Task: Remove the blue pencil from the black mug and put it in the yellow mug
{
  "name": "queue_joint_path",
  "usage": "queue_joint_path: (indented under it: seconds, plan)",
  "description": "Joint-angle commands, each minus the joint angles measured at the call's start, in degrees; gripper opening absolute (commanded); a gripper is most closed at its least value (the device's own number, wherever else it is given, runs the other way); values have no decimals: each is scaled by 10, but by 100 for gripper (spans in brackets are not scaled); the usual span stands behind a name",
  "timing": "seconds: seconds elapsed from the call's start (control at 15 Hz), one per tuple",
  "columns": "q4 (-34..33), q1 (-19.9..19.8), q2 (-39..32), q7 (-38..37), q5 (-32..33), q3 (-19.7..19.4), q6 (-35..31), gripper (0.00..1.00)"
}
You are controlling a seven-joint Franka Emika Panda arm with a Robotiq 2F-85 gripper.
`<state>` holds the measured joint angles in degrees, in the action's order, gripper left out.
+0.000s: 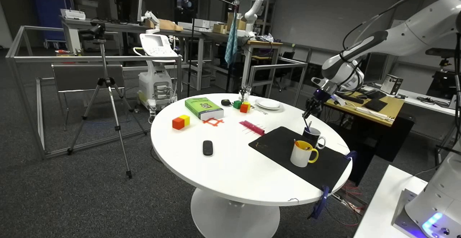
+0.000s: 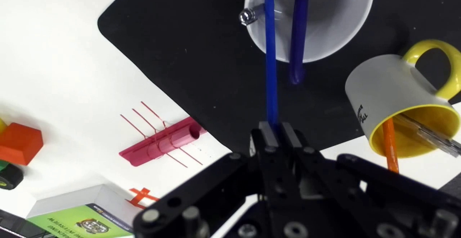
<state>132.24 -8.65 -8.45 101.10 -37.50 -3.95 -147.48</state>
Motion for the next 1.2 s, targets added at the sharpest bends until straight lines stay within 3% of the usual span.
queue_joint_path:
  seconds: [0.0, 0.6, 1.13]
  plan:
    - [5, -10, 52, 10, -19, 6, 49, 2]
    - [6, 6, 138, 22, -109, -24, 164, 2]
    - [9, 35, 165, 16, -167, -20, 162, 2]
